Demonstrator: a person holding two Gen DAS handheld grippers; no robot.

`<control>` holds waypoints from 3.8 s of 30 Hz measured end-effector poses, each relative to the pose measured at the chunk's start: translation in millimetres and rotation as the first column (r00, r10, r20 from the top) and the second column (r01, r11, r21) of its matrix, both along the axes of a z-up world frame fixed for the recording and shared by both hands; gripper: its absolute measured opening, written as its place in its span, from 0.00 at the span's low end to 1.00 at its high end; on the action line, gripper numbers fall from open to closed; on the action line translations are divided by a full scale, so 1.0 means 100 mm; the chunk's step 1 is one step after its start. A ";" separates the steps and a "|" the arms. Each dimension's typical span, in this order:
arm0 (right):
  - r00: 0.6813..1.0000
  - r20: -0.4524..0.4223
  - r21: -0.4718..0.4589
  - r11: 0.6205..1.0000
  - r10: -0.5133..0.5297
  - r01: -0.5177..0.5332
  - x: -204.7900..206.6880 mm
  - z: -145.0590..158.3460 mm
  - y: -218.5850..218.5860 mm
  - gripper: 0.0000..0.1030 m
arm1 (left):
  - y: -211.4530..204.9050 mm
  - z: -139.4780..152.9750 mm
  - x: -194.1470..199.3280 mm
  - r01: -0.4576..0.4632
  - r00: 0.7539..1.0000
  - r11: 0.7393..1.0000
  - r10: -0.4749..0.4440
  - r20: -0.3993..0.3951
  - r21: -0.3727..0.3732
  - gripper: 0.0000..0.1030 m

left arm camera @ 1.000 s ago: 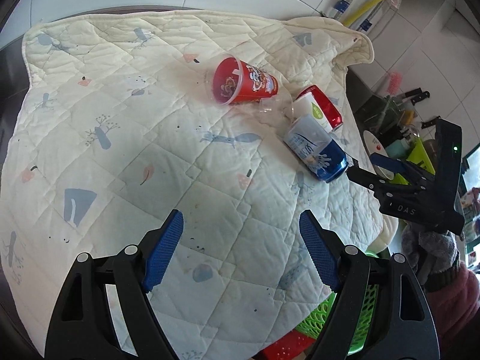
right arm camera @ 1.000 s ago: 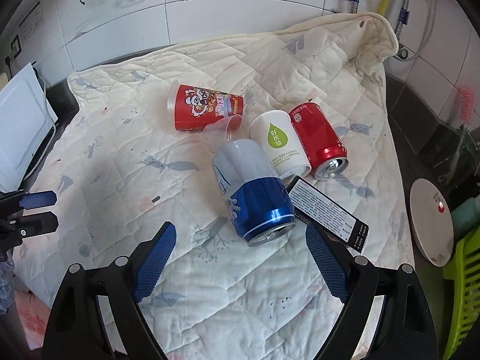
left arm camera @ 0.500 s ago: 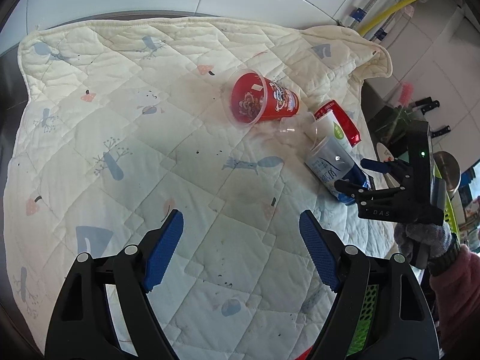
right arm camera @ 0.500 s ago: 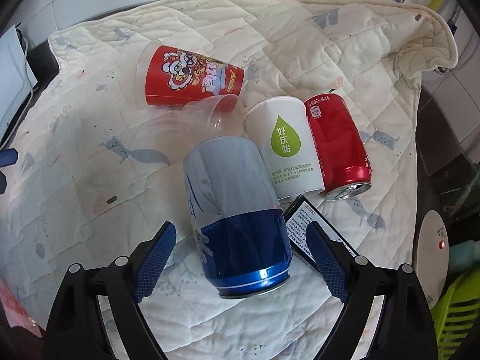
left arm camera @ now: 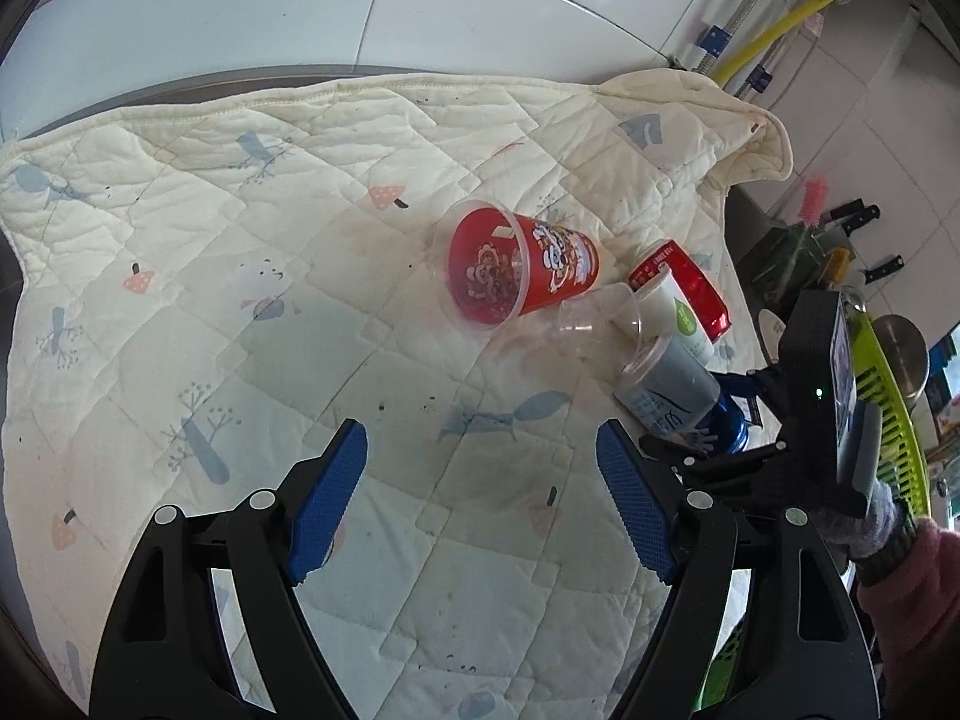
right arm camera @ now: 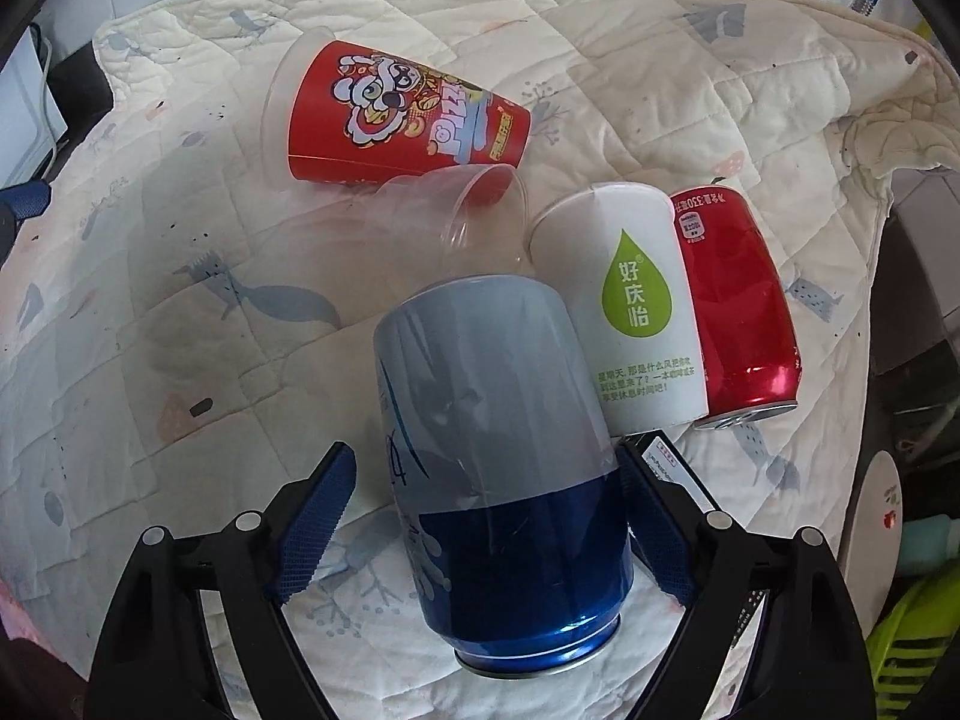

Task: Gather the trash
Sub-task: 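Grasp the red printed cup with the left gripper while the right gripper lifts the can, then release the blue can into the green basket with the right gripper while the left carries the cup, then drop the red cup into the green basket with the left gripper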

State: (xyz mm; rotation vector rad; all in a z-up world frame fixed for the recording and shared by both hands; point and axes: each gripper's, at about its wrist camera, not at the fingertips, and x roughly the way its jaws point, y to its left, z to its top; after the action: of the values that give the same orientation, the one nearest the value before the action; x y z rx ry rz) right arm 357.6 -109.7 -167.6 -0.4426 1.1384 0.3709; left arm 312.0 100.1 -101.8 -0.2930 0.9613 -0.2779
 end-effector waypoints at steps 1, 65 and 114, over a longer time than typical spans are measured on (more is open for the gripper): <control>1.000 0.001 0.005 1.000 -0.006 0.006 0.00 0.00 0.00 0.79 | -0.01 0.01 0.05 0.004 1.000 1.000 -0.004 0.005 -0.001 0.75; 0.895 0.035 0.275 0.866 -0.444 0.418 -3.01 0.59 -1.98 0.69 | -1.35 0.69 -1.72 0.330 0.912 0.943 -0.309 0.269 -0.036 0.03; 0.801 0.116 0.368 0.774 -0.588 0.515 -3.75 0.96 -2.72 0.77 | -2.86 -0.25 -2.79 0.658 0.749 0.745 -0.662 0.000 -0.110 0.43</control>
State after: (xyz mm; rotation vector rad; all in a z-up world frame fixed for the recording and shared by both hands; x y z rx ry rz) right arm -17.9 -382.0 -71.7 0.1519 0.9109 -0.0260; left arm 33.5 -186.1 -127.2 -0.0345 1.0681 -0.9877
